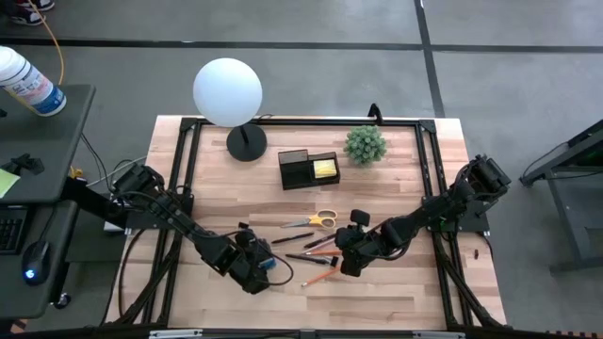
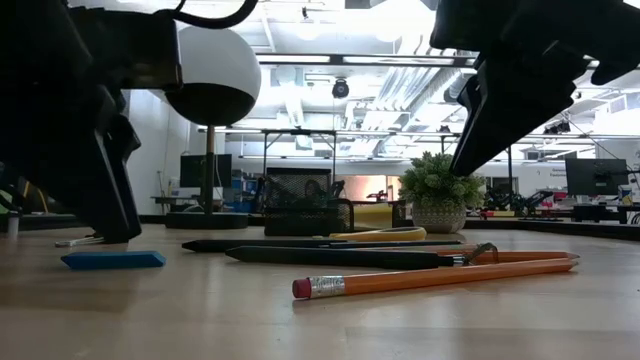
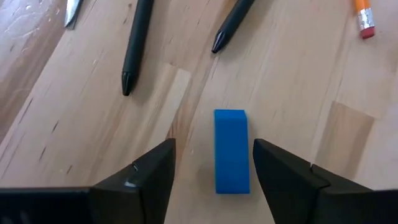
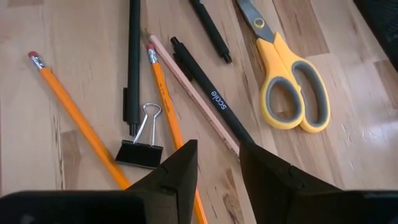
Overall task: Pick and place office supplies into organizer
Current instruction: Put the eraser into the desk organizer
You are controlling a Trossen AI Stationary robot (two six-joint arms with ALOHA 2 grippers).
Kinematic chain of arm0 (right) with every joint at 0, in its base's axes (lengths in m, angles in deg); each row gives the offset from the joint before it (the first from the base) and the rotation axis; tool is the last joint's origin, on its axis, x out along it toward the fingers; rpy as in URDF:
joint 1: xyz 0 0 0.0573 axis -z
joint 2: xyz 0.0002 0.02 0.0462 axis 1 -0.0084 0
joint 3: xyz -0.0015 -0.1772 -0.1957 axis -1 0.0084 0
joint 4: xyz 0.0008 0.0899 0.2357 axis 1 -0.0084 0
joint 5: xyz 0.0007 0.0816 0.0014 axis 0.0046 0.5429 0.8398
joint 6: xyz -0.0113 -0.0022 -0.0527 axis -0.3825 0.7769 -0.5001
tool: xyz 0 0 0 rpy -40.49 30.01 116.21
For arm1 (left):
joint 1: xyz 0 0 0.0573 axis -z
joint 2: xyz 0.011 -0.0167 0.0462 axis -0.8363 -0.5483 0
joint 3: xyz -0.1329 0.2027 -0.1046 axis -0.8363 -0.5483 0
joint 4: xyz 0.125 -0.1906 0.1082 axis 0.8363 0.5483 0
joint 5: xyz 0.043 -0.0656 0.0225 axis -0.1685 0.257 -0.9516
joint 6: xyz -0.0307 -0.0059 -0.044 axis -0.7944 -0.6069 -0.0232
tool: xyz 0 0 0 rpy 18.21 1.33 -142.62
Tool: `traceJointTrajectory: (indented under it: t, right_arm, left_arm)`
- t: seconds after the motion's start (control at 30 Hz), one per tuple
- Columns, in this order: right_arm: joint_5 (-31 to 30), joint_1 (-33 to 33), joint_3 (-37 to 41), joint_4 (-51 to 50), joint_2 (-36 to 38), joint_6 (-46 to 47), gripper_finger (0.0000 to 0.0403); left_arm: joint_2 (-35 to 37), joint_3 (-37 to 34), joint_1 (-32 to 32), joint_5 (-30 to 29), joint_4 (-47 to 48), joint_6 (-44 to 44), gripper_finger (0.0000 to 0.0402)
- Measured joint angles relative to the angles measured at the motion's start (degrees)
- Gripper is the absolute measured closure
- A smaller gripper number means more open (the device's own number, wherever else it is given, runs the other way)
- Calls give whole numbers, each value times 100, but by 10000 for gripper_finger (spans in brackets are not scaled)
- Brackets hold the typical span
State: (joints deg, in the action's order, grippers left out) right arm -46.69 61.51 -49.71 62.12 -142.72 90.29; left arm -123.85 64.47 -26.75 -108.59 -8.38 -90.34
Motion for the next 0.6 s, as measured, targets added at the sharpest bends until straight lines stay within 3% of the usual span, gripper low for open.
traceJointTrajectory:
  t: [0.23, 0.6]
  right_arm:
    - [-13, 0, -2, 24, 0, -13, 284]
    - [-49, 4, -4, 75, 0, -118, 284]
  left_arm:
    - [0, 0, 0, 192, -150, -7, 226]
    - [-224, 22, 0, 566, -517, -105, 212]
